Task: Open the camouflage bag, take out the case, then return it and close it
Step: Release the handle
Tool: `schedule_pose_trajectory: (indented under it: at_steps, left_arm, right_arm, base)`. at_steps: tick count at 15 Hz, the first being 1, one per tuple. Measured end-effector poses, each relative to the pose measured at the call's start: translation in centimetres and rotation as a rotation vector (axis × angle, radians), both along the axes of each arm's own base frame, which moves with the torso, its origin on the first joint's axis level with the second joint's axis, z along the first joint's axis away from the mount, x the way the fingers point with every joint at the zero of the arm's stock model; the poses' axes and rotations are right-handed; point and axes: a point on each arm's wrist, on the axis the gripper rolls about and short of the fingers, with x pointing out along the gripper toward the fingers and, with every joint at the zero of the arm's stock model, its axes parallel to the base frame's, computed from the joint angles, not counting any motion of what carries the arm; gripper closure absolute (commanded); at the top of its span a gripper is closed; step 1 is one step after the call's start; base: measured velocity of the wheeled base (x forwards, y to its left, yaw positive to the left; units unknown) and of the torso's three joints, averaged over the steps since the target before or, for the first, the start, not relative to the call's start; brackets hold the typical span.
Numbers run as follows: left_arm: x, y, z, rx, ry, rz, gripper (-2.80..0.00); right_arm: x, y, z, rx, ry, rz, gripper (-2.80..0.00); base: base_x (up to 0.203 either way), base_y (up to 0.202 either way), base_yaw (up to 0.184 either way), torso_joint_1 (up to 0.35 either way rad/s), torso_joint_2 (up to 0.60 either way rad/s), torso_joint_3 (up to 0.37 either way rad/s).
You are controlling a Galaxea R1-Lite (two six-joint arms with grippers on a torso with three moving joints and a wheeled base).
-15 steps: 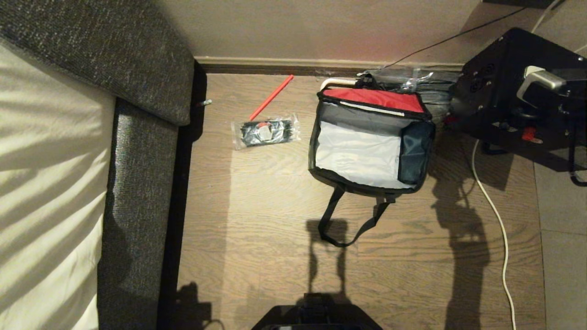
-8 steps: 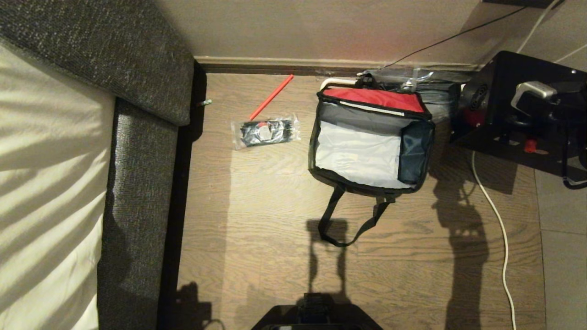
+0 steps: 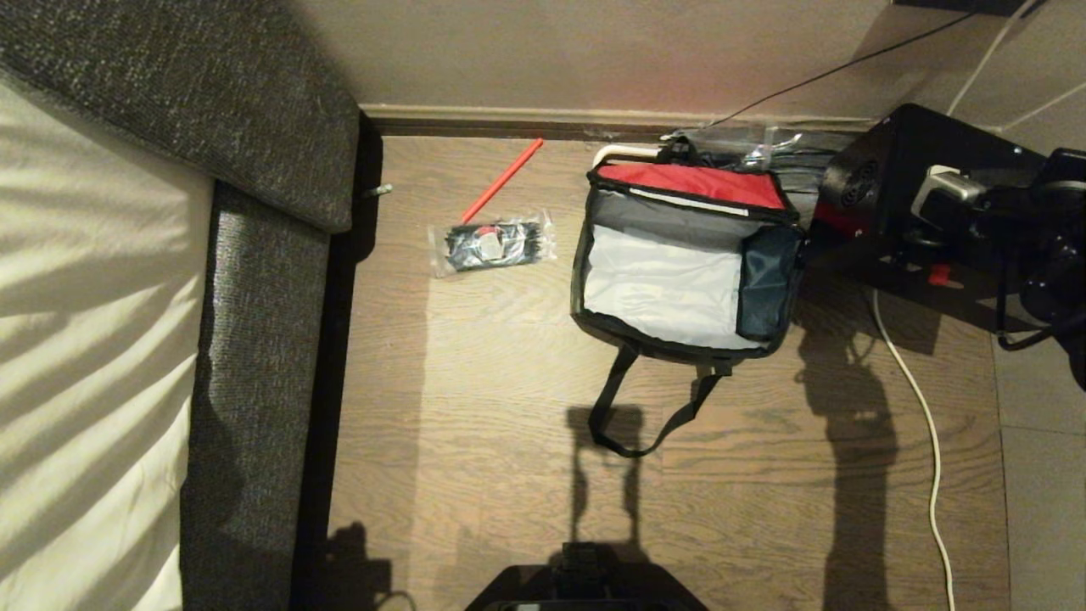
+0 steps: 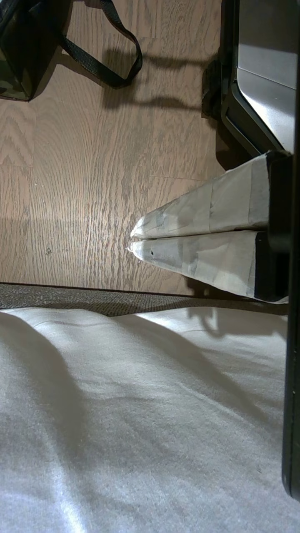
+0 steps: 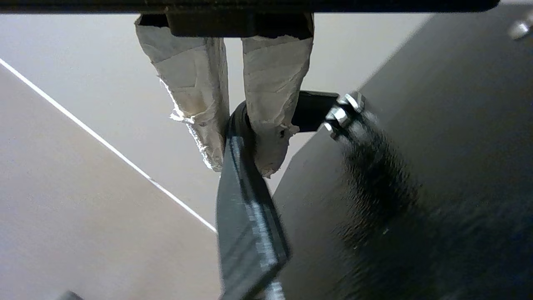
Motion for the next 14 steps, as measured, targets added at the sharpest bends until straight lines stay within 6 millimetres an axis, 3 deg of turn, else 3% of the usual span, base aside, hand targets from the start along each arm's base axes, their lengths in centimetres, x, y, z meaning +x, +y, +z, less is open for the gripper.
schedule_pose_trajectory:
  at_steps: [4, 14]
  left_arm:
    - [0.0, 0.0, 0.0, 0.000, 0.000, 0.000, 0.00]
    - [0.0, 0.0, 0.0, 0.000, 0.000, 0.000, 0.00]
  right_arm:
    - [1.5, -0.2, 0.3, -0.004, -0.001, -0.005, 0.00]
    - [2.7, -0.7, -1.2, 0.002, 0.035, -0.015, 0.00]
  base:
    - [0.000, 0.000, 0.000, 0.000, 0.00, 0.000]
    - [0.000, 0.000, 0.000, 0.000, 0.00, 0.000]
